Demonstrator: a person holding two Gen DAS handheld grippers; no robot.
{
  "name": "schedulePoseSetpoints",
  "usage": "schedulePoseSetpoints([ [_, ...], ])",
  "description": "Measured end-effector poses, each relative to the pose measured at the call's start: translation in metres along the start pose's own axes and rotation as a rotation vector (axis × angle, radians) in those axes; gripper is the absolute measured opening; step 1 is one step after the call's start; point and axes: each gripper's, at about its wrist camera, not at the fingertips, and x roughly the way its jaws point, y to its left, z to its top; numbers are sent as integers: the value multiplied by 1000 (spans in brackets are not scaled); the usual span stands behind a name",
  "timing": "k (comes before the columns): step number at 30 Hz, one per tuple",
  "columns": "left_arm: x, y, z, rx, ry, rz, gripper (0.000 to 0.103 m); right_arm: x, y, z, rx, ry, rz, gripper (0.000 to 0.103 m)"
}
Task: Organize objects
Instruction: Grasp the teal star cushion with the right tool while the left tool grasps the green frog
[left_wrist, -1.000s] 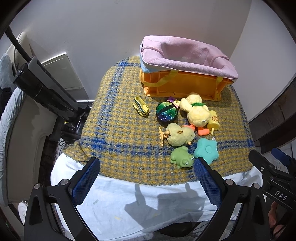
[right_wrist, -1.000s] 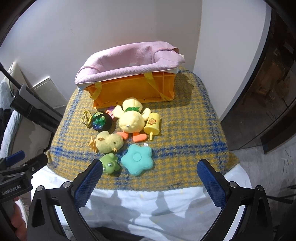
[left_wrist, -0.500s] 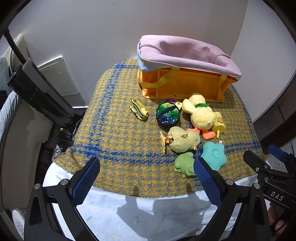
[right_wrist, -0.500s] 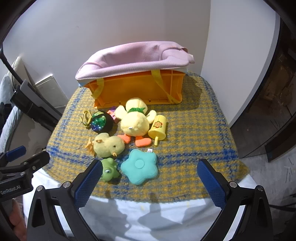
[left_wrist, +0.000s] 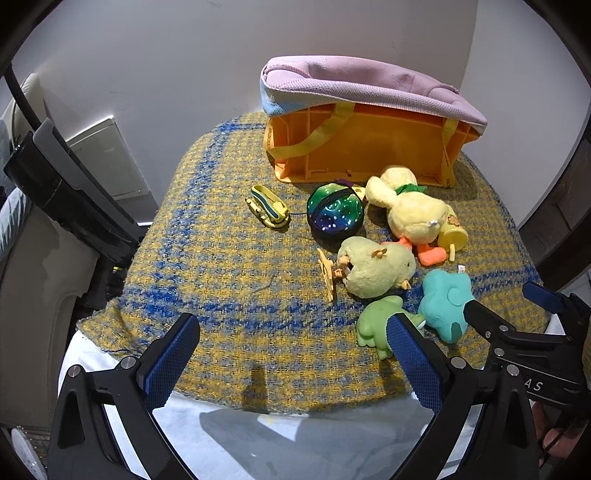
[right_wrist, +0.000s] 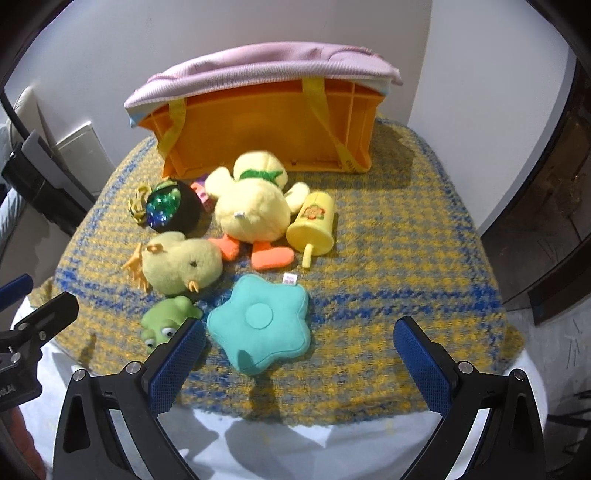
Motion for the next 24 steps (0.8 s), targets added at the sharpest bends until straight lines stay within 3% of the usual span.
schedulePoseSetpoints([
  [15, 21, 3, -17, -15, 18, 14, 103, 44, 16, -8, -52, 57, 45, 102],
  [24, 26, -10, -18, 23, 21, 4, 103, 53, 19, -11, -66, 76, 87, 76],
])
